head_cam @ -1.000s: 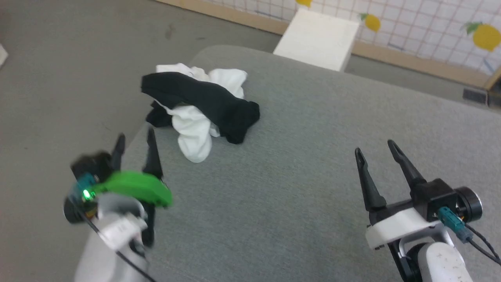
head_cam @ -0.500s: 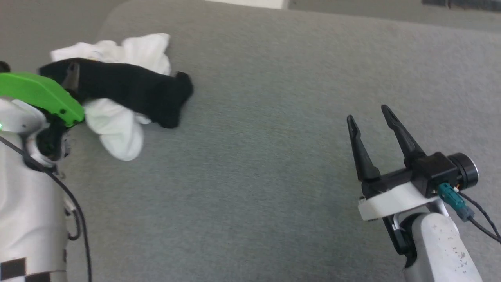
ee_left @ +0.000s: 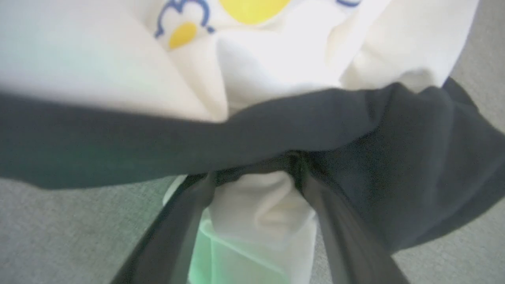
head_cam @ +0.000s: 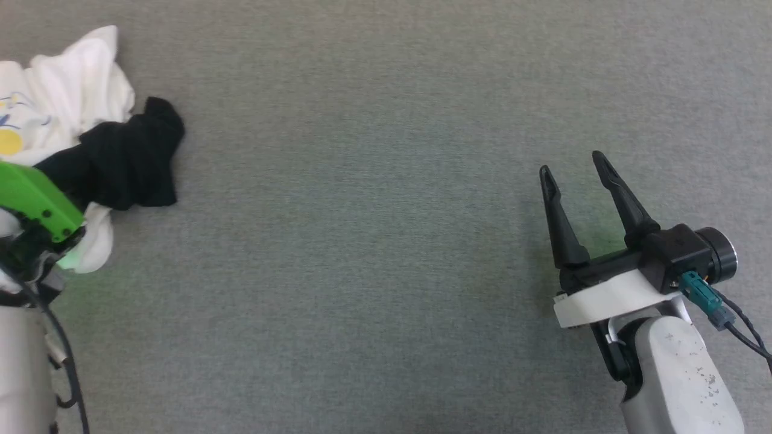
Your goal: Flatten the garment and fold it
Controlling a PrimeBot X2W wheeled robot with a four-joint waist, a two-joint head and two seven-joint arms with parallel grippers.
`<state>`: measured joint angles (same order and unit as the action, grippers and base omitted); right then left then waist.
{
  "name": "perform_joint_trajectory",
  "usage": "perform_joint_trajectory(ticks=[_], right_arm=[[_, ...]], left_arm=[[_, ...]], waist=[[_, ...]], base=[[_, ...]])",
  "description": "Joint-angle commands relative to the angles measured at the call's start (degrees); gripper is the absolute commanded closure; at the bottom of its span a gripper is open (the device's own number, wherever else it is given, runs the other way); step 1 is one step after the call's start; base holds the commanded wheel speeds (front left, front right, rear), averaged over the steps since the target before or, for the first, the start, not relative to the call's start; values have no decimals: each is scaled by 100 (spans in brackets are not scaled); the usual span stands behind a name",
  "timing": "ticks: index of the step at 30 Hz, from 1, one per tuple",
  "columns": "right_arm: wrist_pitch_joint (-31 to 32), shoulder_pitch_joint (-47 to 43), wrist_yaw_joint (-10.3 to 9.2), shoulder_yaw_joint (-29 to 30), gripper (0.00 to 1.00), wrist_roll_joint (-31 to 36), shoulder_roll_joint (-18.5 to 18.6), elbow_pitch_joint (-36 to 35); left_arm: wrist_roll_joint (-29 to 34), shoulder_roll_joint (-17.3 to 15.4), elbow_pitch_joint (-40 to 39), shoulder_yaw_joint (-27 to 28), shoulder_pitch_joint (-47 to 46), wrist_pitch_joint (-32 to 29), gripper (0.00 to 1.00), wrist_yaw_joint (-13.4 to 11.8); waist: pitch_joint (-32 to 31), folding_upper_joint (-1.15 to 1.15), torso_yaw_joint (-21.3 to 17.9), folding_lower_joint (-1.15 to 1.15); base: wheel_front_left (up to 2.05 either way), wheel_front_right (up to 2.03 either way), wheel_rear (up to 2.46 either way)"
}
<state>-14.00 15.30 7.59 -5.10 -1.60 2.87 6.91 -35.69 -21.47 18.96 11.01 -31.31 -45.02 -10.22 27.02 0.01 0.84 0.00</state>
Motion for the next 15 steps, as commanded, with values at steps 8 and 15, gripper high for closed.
perform_joint_trajectory(ticks=[8,15], right_arm=[[-80,-5,-10,82,0,-9,0,166],[-85,-365,-10,218,0,-23,0,238]], left_arm=[[642,91,-279,-28,229,2310,100,270],[1453,135,-535,-354,97,4752,100,560]], waist=[[-612,-1,83,0],[-1520,-1,70,0]], base=[[0,0,0],[0,0,0]])
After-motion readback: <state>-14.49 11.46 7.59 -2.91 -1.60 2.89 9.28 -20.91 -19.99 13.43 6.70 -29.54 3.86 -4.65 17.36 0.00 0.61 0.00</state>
